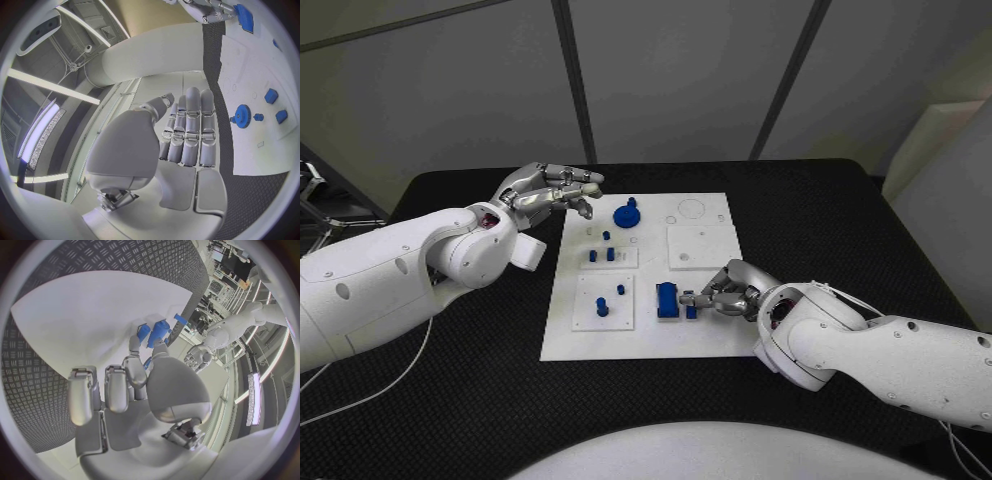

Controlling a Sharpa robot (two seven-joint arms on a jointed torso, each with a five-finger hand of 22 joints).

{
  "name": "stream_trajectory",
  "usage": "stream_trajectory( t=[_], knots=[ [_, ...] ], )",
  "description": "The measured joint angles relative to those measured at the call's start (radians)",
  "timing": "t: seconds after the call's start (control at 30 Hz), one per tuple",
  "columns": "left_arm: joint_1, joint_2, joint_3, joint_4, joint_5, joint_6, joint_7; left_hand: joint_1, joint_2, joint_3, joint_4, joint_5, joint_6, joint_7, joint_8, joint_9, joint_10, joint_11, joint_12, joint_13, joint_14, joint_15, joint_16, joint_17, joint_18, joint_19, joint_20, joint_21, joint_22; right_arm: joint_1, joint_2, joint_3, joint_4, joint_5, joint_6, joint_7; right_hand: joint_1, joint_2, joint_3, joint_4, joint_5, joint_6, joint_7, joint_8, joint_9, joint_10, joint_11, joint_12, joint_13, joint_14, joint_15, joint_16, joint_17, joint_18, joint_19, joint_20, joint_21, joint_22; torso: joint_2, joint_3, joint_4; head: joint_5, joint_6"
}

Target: Assemble the parts on the task board

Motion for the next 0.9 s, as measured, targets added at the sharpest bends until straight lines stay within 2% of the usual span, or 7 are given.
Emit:
stream_trajectory(
  t=[0.17, 0.4, 0.63, 0.77, 0.9],
  knots=[
    [0.0, -0.001, 0.0, 0.001, 0.0, 0.0, -0.001, 0.0, 0.0, 0.0, 0.0, 0.0, 0.0, 0.0, 0.0, 0.0, 0.0, 0.0, 0.0, 0.0, 0.0, 0.0, 0.0, 0.0, 0.0, 0.0, 0.0, 0.0, 0.0, -0.001, -0.005, -0.001, 0.003, -0.012, 0.005, 0.0, 0.032, -0.031, 0.008, 0.008, -0.004, 0.003, -0.003, 0.0, 0.004, 0.0, 0.0, 0.0, 0.0, 0.0, 0.0, 0.0, 0.001, 0.0, 0.0, 0.0, 0.0, 0.0, 0.0, 0.0002, -0.0002, -0.001, 0.001],
    [0.0, -0.003, 0.0, 0.001, 0.0, 0.001, -0.001, 0.0, 0.0, 0.0, 0.0, 0.0, 0.0, 0.0, 0.0, 0.001, 0.0, 0.0, 0.0, 0.0, 0.0, 0.0, 0.0, 0.0, 0.0, 0.0, 0.0, 0.0, -0.001, -0.001, -0.022, -0.001, 0.017, -0.038, 0.02, -0.001, 0.084, -0.053, 0.017, -0.001, -0.009, 0.003, -0.004, 0.0, 0.008, 0.0, 0.0, -0.001, -0.002, 0.0, 0.0, 0.0, 0.001, 0.0, 0.0, 0.0, 0.0, 0.0, 0.0, 0.0004, -0.0002, 0.0, 0.001],
    [0.0, -0.003, 0.0, 0.001, 0.0, 0.001, -0.002, 0.0, 0.0, 0.0, 0.0, 0.0, 0.0, 0.0, 0.0, 0.001, 0.0, 0.0, 0.0, 0.0, 0.0, 0.0, 0.0, 0.0, 0.0, 0.0, 0.0, 0.0, -0.001, -0.001, -0.042, -0.002, 0.035, -0.068, 0.038, 0.001, 0.101, -0.064, 0.02, -0.003, -0.013, 0.007, 0.0, 0.0, 0.009, 0.0, 0.0, -0.001, -0.002, 0.0, 0.0, 0.0, 0.0, 0.0, 0.0, 0.0, 0.0, 0.0, -0.001, 0.0006, -0.0008, 0.001, 0.002],
    [0.0, -0.003, 0.0, 0.0, 0.0, 0.002, -0.003, 0.0, 0.0, 0.0, 0.0, 0.0, 0.0, 0.0, 0.0, 0.001, 0.0, 0.0, 0.0, 0.001, 0.0, 0.0, -0.004, 0.0, 0.0, 0.0, 0.0, 0.0, -0.001, -0.001, -0.043, -0.002, 0.036, -0.083, 0.046, 0.001, 0.101, -0.064, 0.02, -0.003, -0.013, 0.01, -0.004, 0.0, 0.01, 0.0, 0.0, -0.004, 0.0, 0.0, 0.0, 0.0, 0.0, 0.0, 0.0, 0.0, 0.0, 0.0, -0.001, 0.0006, -0.0017, 0.002, 0.002],
    [0.0, -0.002, 0.0, 0.0, 0.0, 0.002, -0.003, 0.0, 0.0, 0.0, 0.0, 0.0, 0.0, 0.0, 0.0, 0.001, 0.0, 0.0, 0.0, 0.001, 0.0, 0.0, -0.004, 0.0, 0.0, 0.0, 0.0, 0.0, -0.001, -0.001, -0.034, -0.002, 0.029, -0.094, 0.053, 0.001, 0.108, -0.057, 0.02, -0.003, -0.017, 0.014, -0.001, 0.0, 0.012, 0.0, 0.0, -0.004, 0.001, 0.0, 0.0, 0.0, 0.0, 0.0, 0.0, 0.0, 0.0, 0.0, -0.001, 0.0006, -0.0014, -0.001, 0.003]
  ],
)
